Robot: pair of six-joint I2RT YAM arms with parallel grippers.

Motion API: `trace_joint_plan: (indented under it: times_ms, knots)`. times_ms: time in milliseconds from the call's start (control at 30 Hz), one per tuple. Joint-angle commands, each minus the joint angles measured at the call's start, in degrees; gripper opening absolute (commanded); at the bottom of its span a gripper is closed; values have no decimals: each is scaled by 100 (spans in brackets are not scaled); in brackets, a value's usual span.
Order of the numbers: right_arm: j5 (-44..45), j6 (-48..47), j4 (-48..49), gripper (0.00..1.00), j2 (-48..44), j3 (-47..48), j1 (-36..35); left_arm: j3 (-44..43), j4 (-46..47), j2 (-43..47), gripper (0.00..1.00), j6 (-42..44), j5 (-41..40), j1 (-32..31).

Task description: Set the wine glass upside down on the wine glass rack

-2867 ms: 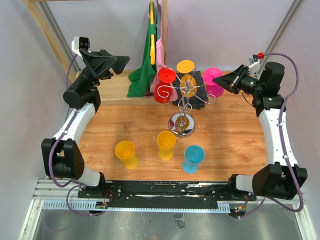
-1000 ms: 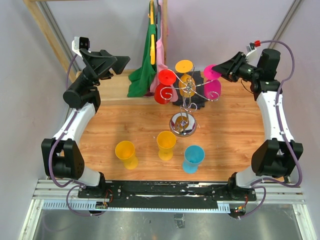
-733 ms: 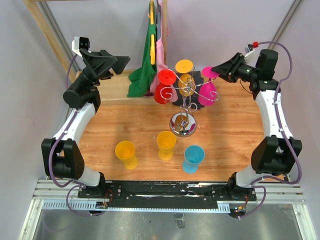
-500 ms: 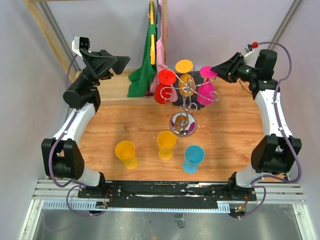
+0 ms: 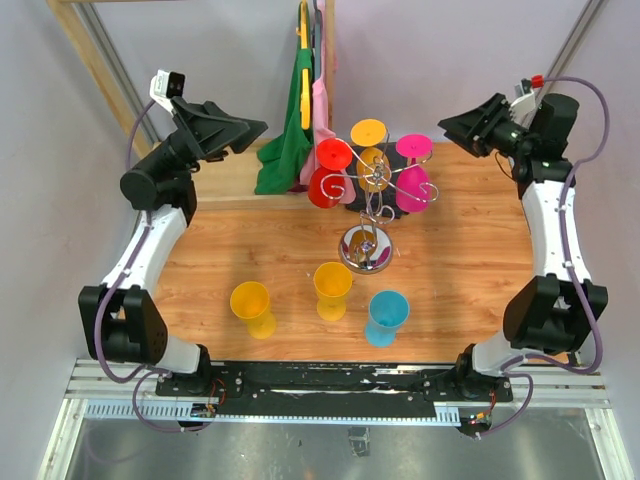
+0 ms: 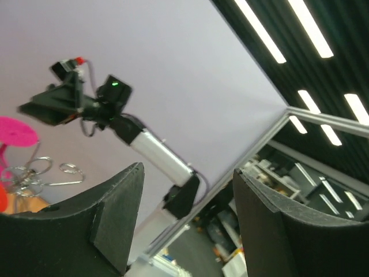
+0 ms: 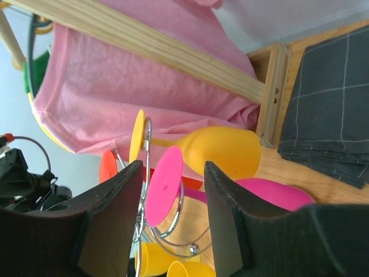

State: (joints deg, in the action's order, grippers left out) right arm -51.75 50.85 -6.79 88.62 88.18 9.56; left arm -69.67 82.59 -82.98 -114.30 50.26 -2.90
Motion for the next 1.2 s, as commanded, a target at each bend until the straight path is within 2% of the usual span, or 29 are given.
trace_joint_plan:
  times_ms: [0,167,267,300,367,467,633,733,900,1167]
  knots:
    - [129,190,371,48,-581,43,191,-178,-2474,699,68,1976,739,52]
    - [157,340,361,48,-939,89,191,-411,-6624,1368,68,5055,441,46]
    - [164,377,365,48,-1168,36,181,-552,-8759,1743,68,6359,-234,52]
    - [165,397,381,48,-1245,-6,179,-486,-9142,1888,68,6601,-486,47]
    - [152,474,463,48,-1390,-144,163,-217,-9564,2212,68,6842,-897,46]
    - [122,573,573,48,-1522,-344,114,284,-9816,2728,67,6754,-1356,48]
    - [138,509,495,48,-1626,-389,-10,129,-11800,3195,66,7471,-2604,2]
    - [129,505,470,48,-1657,-353,-80,305,-12605,3533,65,7623,-3142,-7]
    - [116,496,487,49,-1705,-302,-113,521,-13769,3949,64,7953,-3639,-5]
    - [60,470,509,48,-1814,-451,-113,431,-14965,4140,62,8358,-4125,-61]
